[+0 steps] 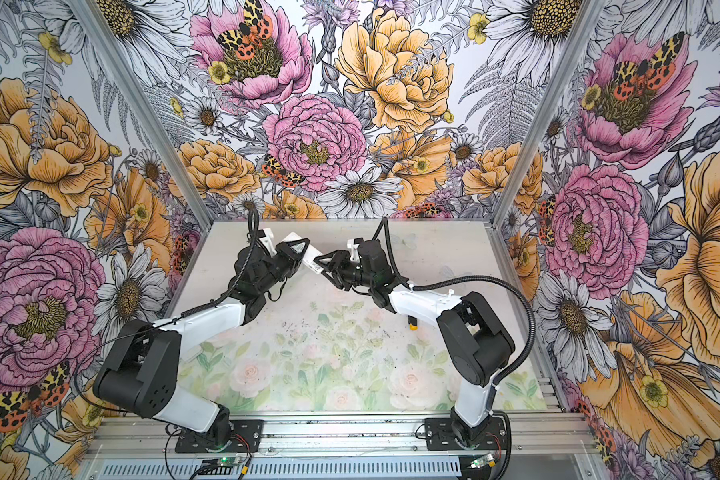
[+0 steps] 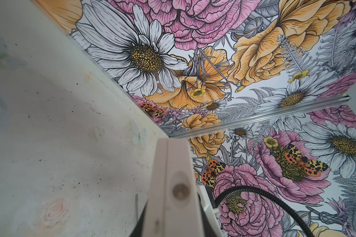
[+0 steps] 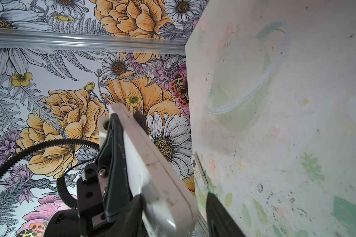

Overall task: Unload the batteries from the remote control
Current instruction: 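Pull the battery cover off the remote with the right gripper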

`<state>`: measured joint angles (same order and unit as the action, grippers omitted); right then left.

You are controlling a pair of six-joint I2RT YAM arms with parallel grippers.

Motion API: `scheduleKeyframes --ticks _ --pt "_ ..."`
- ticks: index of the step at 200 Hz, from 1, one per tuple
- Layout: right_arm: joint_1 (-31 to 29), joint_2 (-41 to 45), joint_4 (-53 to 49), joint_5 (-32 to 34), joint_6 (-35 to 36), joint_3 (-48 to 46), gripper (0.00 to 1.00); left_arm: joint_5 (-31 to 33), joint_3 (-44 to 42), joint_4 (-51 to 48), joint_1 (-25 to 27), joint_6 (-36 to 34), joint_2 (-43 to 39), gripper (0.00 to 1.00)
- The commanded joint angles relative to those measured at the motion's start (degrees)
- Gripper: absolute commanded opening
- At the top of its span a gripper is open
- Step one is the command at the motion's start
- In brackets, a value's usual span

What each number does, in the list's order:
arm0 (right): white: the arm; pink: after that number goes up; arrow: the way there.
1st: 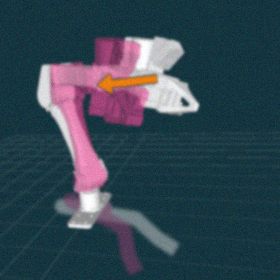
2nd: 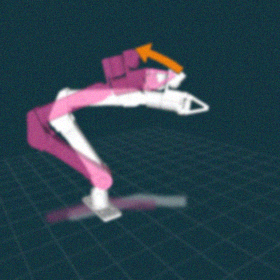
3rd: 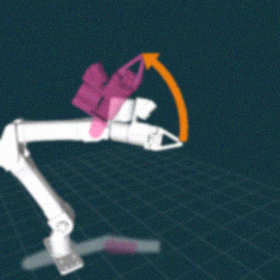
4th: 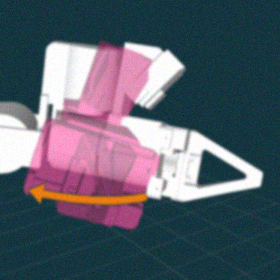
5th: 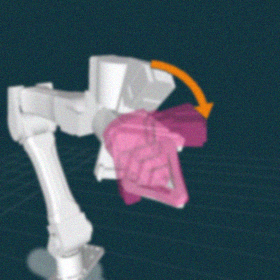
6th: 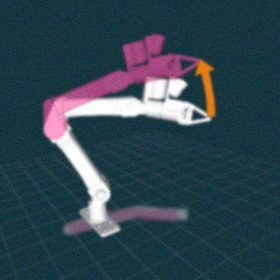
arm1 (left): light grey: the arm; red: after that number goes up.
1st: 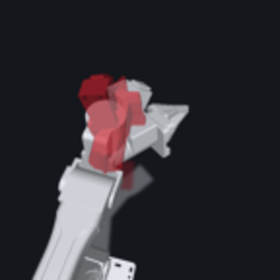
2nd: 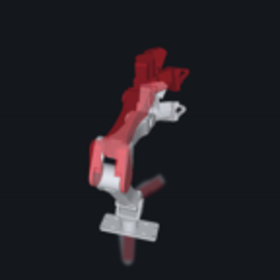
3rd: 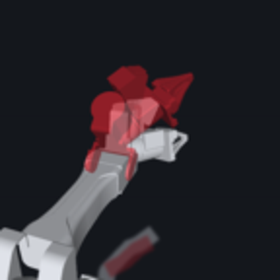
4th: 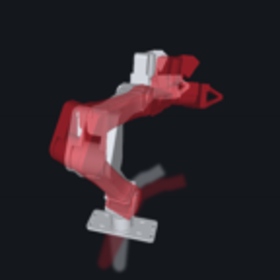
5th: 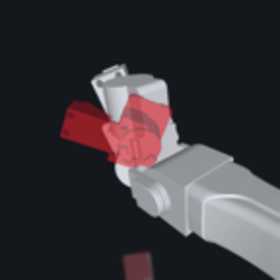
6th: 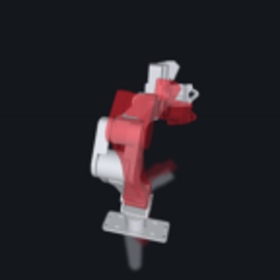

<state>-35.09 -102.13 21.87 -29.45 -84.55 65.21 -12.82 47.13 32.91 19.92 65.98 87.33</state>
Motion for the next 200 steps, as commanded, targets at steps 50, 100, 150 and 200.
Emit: scheduleKeyframes --ticks 50,100,150,200 --pt "-0.73 -0.18 1.06 0.49 -1.2 -1.2 0.2 1.93 2.6 2.39 -1.42 -1.07 -0.26 0.0" --pt "-0.7 0.65 0.67 0.84 -0.9 -1.18 0.4 1.91 2.71 2.75 -1.62 -1.26 0.3 0.0" --pt "-0.42 2.69 -0.57 1.41 -0.11 -1.66 0.39 1.66 1.91 3.87 -1.9 -0.56 0.82 0.0" --pt "-0.12 3.33 -1.6 1.56 0.59 -1.2 0.3 1.08 1.91 4.01 -1.99 -0.83 1.61 0.0"
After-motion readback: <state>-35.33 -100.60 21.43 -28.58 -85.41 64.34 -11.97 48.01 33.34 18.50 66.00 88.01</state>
